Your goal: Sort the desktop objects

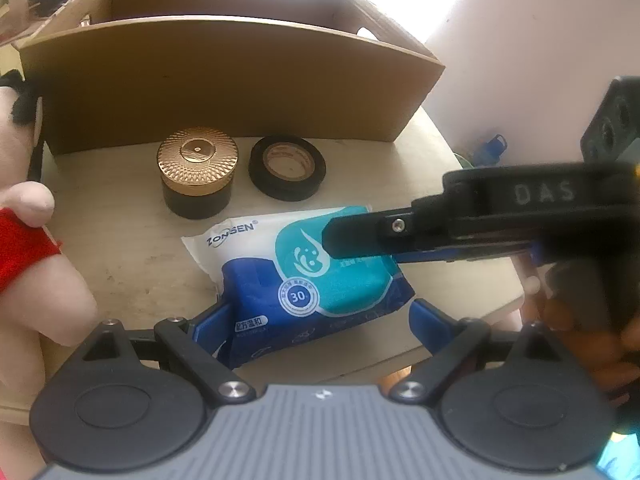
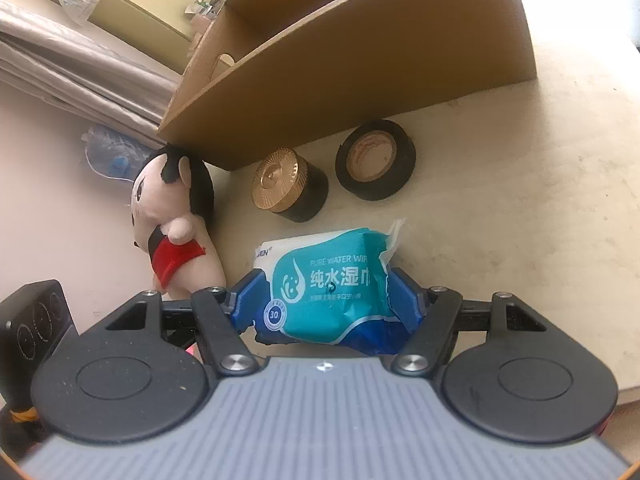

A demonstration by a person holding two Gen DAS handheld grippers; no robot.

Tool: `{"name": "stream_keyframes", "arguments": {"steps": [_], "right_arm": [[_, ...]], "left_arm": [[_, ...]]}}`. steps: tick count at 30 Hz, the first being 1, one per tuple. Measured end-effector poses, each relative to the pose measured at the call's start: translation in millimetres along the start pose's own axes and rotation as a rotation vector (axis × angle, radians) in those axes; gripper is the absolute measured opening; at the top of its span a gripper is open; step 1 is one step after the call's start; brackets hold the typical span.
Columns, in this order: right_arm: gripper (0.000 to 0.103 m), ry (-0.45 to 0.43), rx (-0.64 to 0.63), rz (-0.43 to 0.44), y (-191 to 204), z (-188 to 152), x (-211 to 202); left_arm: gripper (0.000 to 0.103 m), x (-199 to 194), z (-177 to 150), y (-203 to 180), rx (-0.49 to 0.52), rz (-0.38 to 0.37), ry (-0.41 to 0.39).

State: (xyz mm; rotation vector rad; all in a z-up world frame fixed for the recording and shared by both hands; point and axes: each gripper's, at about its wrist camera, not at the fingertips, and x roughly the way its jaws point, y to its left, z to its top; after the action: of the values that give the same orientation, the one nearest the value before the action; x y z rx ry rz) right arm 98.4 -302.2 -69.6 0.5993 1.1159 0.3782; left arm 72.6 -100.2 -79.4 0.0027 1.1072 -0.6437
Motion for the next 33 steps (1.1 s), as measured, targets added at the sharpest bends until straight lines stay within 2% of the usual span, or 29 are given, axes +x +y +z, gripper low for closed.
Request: {"name": "stream_keyframes", "arguments": {"steps": [7, 10, 13, 20, 29, 33], "right_arm": [[0.068, -0.002, 0.029, -0.011, -7.1, -2.5, -4.7], [0.068, -0.022, 0.05, -0.012, -11.6, -0.3, -8.1], [0.068, -0.028, 0.074, -0.009, -16.2, 3.7, -9.0], [0.073, 0.006, 0.129, 0.019, -26.4, 6.6, 0.4], [0.074, 0.072, 0.205, 0.085, -36.3, 3.8, 17.4], [0.074, 0.093, 0.211, 0.105, -36.6, 4.0, 25.9]], "left_arm": [[0.094, -3.7, -1.8, 0.9, -0.009, -0.013, -0.016], [0.1, -6.5, -2.3, 5.0, -0.029, -0.028, -0.022], [0.102, -4.7, -2.1, 7.1, -0.046, 0.004, -0.018], [0.102, 5.2, 0.5, 18.2, -0.158, -0.082, 0.012], [0.102, 31.8, 8.7, 4.4, -0.15, -0.116, 0.06], [0.103, 41.4, 13.1, -4.4, -0.131, -0.096, 0.068]]}}
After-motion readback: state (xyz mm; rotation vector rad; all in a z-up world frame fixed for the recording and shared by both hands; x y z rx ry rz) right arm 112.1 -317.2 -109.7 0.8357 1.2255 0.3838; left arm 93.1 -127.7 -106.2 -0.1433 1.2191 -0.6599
